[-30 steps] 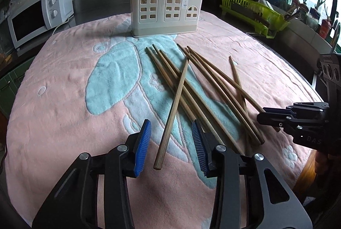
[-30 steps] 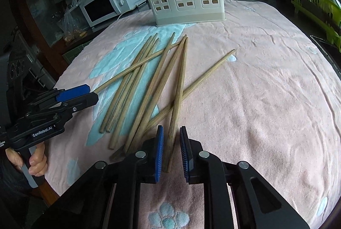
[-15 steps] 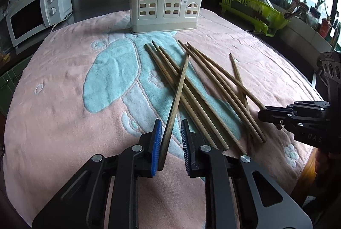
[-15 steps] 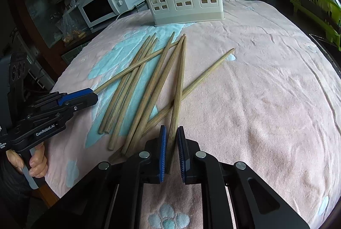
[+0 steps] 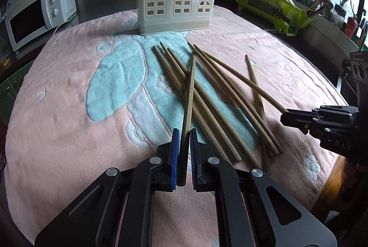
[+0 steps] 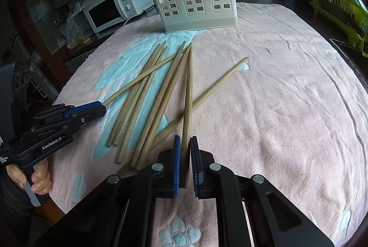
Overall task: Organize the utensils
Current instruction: 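Return both tools to the pile and close each on a chopstick, then lift the chopsticks with both tools and move toward the holder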
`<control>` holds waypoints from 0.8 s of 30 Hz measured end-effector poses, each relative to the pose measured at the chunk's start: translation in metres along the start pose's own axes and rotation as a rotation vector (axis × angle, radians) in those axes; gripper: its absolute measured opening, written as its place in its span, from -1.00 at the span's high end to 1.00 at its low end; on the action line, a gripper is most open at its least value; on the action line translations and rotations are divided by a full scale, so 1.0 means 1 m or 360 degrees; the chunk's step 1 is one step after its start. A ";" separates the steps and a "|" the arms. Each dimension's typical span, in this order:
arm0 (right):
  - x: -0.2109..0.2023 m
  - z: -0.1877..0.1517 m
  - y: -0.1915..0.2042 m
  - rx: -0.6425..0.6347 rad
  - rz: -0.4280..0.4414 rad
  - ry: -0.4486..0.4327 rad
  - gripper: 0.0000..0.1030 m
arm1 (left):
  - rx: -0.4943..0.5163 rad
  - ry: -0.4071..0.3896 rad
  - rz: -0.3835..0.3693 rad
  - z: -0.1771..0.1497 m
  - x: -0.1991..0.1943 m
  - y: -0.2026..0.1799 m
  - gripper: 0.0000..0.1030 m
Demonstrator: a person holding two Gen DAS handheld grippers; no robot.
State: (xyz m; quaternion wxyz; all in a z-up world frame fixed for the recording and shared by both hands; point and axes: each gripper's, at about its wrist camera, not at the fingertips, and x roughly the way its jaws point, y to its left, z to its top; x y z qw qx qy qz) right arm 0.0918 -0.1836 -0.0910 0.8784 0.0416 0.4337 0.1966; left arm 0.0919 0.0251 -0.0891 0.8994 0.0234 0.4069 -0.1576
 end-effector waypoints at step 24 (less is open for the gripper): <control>-0.070 0.069 0.003 -0.0124 -0.0070 -0.0468 0.88 | -0.0058 -0.0375 0.0009 0.067 -0.057 0.000 0.88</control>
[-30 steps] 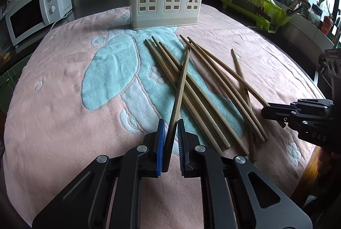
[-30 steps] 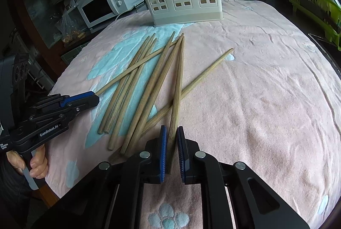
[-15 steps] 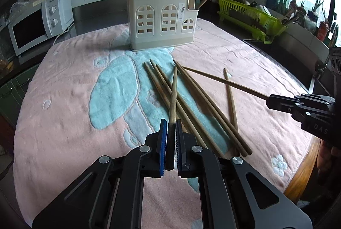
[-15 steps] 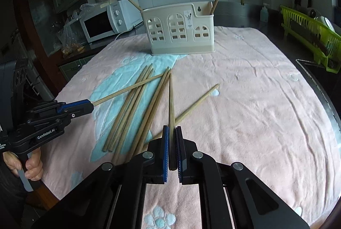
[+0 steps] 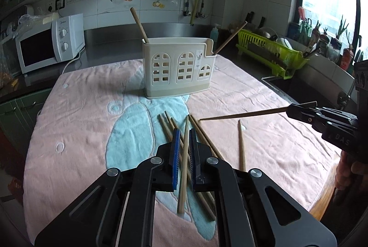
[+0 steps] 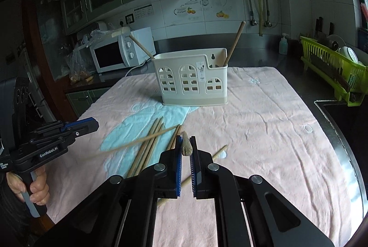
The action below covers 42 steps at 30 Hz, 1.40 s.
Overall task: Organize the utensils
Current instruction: 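Lift the chopsticks with both tools and move toward the holder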
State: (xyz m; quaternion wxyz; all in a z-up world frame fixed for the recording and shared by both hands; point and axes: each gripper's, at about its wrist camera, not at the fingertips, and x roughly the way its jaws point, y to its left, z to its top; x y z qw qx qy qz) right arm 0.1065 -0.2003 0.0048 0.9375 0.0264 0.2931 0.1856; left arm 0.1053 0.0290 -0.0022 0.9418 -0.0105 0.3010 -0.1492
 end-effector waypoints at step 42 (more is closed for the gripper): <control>0.010 0.022 -0.008 -0.0015 0.0032 -0.0020 0.88 | 0.0044 0.0509 0.0136 -0.077 0.050 0.024 0.90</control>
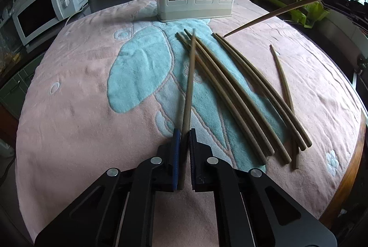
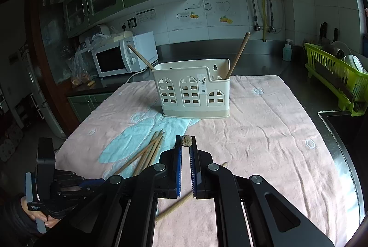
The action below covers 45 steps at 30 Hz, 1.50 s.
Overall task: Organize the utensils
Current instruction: 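Lift the chopsticks with both tools and move toward the holder, then insert both held chopsticks into the holder slots and open both tools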
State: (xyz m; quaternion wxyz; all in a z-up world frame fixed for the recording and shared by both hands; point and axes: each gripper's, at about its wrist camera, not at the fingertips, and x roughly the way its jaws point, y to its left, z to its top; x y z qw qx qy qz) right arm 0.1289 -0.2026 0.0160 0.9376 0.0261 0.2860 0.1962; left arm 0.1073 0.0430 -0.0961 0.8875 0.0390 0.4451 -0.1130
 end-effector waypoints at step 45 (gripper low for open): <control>-0.018 0.186 -0.039 -0.0252 -0.0025 -0.0142 0.88 | -0.0073 -0.0993 -0.0097 0.208 -0.161 0.001 0.90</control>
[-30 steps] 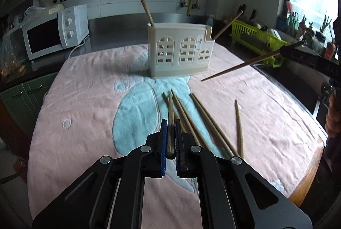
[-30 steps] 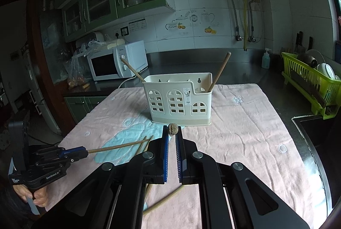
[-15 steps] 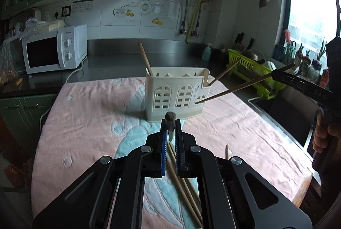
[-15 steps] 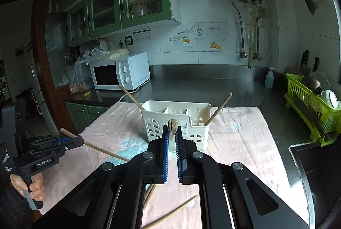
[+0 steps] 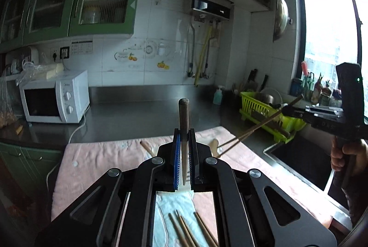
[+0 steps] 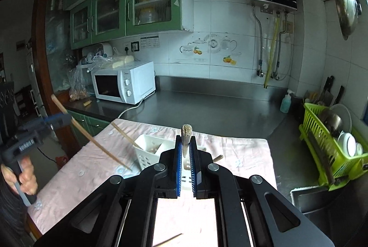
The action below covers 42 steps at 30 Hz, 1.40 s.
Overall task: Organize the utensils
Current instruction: 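Insert both held chopsticks into the holder slots and open both tools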
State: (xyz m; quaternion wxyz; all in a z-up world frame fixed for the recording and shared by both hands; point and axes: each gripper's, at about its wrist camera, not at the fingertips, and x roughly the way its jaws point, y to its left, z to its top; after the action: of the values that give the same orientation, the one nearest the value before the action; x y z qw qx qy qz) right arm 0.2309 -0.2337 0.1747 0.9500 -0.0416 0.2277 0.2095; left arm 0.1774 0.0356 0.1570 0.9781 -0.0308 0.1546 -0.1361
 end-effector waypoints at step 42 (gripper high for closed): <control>0.063 -0.021 -0.013 0.0022 -0.0076 0.0175 0.65 | -0.0043 0.0155 0.0157 0.014 0.070 0.011 0.21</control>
State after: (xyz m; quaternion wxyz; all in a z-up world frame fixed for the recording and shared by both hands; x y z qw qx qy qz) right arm 0.2781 -0.2253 0.1278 0.9411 -0.0520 0.2799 0.1826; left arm 0.2486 0.0275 0.1484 0.9744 -0.0298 0.2051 -0.0869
